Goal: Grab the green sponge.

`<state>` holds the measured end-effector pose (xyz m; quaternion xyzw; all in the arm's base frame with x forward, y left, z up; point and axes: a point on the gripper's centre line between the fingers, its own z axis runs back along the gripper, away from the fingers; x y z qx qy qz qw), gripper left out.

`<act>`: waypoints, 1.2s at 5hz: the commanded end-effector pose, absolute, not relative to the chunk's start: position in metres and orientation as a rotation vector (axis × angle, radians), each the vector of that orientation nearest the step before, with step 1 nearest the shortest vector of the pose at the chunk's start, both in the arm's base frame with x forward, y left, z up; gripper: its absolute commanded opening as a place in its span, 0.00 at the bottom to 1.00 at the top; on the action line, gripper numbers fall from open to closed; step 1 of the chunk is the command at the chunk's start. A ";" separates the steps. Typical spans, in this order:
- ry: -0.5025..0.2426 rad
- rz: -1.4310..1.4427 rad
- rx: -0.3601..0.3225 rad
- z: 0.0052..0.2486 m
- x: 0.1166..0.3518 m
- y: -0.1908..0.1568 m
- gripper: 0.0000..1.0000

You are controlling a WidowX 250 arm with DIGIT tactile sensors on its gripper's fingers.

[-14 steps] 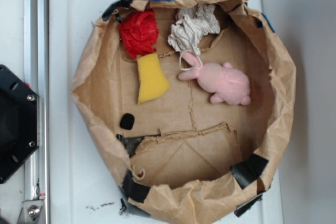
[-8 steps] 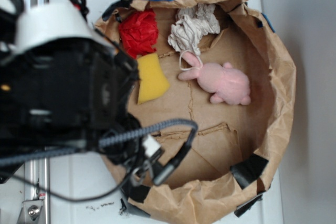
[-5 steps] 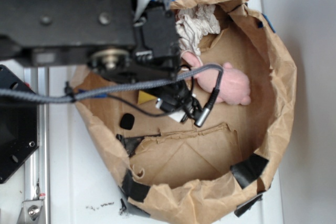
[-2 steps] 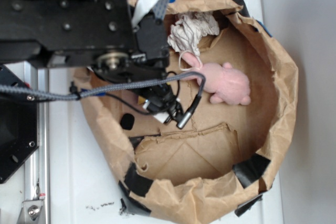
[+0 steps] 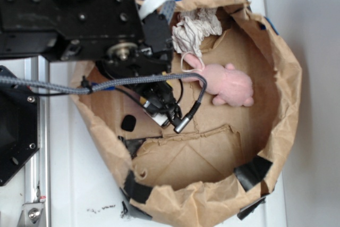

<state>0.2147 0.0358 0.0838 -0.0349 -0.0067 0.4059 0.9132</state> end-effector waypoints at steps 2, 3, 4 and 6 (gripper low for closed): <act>-0.070 0.894 -0.121 0.102 0.221 0.055 1.00; -0.082 0.930 -0.146 0.106 0.221 0.064 1.00; -0.115 0.955 -0.135 0.110 0.220 0.068 1.00; -0.176 0.992 -0.075 0.108 0.221 0.067 1.00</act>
